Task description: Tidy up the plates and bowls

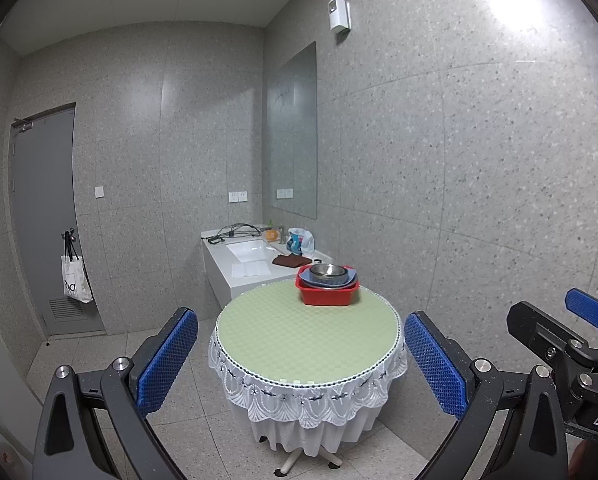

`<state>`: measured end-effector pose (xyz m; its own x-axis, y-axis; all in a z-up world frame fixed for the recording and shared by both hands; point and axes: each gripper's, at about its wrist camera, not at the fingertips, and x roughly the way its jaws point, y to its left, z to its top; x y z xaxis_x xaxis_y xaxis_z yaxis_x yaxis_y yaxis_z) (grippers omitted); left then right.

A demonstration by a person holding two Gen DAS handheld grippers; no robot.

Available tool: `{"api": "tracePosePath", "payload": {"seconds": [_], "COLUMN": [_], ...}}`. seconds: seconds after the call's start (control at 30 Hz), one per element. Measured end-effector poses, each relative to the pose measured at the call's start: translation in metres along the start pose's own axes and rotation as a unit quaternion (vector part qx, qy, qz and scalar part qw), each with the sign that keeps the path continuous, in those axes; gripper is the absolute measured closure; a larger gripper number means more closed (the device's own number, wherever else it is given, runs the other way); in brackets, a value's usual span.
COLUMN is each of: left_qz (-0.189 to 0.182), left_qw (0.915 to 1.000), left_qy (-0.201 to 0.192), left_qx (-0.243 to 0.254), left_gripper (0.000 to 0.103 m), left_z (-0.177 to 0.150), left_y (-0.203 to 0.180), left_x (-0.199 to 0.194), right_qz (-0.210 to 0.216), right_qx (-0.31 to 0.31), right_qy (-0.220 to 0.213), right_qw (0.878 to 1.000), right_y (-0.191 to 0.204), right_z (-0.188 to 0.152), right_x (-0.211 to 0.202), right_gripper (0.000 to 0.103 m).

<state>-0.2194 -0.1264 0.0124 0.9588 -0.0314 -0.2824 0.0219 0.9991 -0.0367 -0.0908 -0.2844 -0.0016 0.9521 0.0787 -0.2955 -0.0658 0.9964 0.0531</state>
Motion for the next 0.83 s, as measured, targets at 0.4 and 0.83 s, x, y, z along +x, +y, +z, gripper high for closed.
{"api": "tracePosePath", "payload": {"seconds": [0.4, 0.83], "left_qz": [0.002, -0.007], "left_qw": [1.0000, 1.0000], "left_qy": [0.004, 0.002], "left_qx": [0.002, 0.006], "left_gripper": [0.001, 0.001], "left_z": [0.003, 0.026], "left_y": [0.005, 0.041], "left_x": [0.026, 0.093], "right_qz": [0.002, -0.006], "right_qx": [0.002, 0.002], "right_qy": [0.004, 0.003], "right_qw": [1.000, 1.000], "right_y": [-0.001, 0.020], "right_z": [0.003, 0.019], "right_x": [0.020, 0.070], "right_gripper": [0.000, 0.000]}}
